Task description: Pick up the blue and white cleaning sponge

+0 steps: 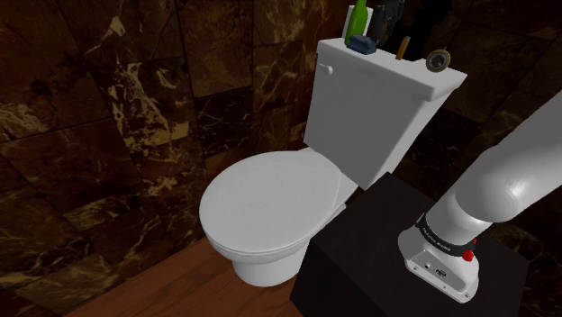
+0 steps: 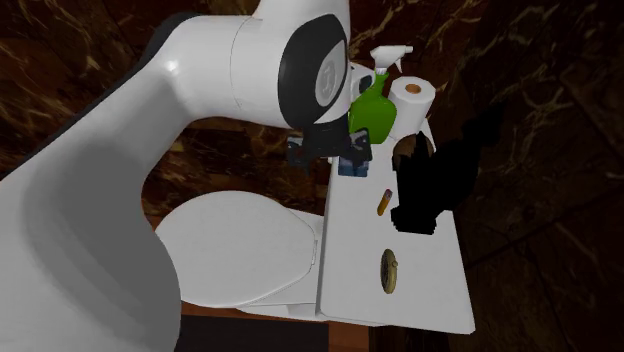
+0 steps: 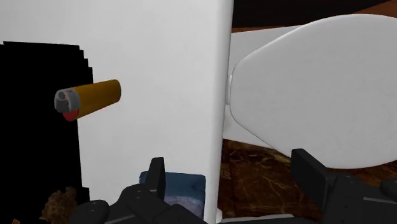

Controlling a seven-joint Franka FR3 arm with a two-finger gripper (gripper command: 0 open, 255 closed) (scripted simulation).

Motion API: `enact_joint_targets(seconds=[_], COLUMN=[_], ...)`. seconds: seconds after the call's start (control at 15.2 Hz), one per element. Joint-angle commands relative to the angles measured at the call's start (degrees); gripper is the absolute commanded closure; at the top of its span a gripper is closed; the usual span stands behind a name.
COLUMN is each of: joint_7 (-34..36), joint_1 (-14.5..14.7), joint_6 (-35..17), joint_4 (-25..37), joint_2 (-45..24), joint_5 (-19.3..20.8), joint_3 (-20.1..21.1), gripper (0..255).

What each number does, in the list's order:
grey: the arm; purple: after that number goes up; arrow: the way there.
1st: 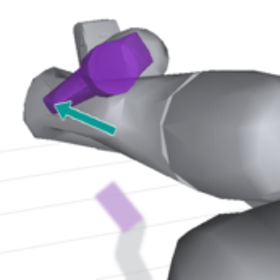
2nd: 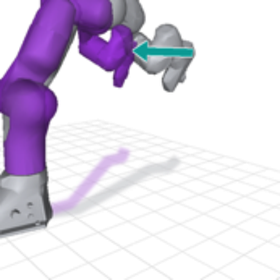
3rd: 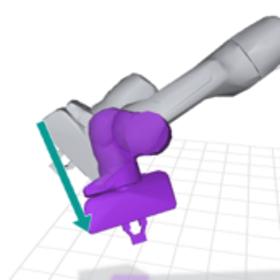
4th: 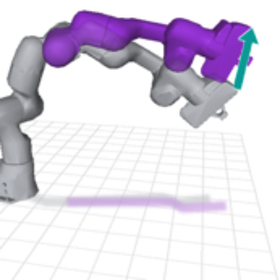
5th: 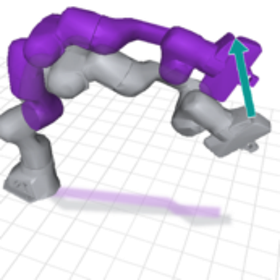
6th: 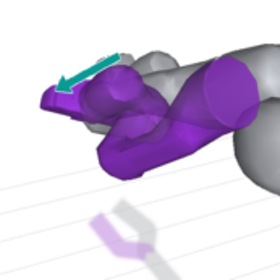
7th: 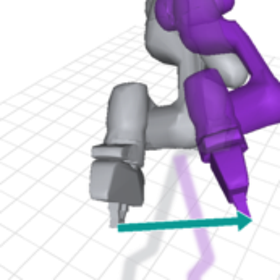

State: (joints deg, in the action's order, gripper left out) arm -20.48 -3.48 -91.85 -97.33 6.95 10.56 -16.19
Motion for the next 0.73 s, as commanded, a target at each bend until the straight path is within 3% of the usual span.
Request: enact_joint_targets(seconds=[0.0,0.2,0.66], joint_7=[-3.0,-7.3,-6.3], joint_1=[-0.8,-2.4,-2.2], joint_6=[1.0,3.5,-1.5], joint_4=[5.8,16.1,9.7], joint_2=[-4.8,-12.6,-11.2], joint_5=[-0.8,-2.7,-2.2], joint_3=[-1.3,-2.9,-2.7], gripper=[0,0,0])
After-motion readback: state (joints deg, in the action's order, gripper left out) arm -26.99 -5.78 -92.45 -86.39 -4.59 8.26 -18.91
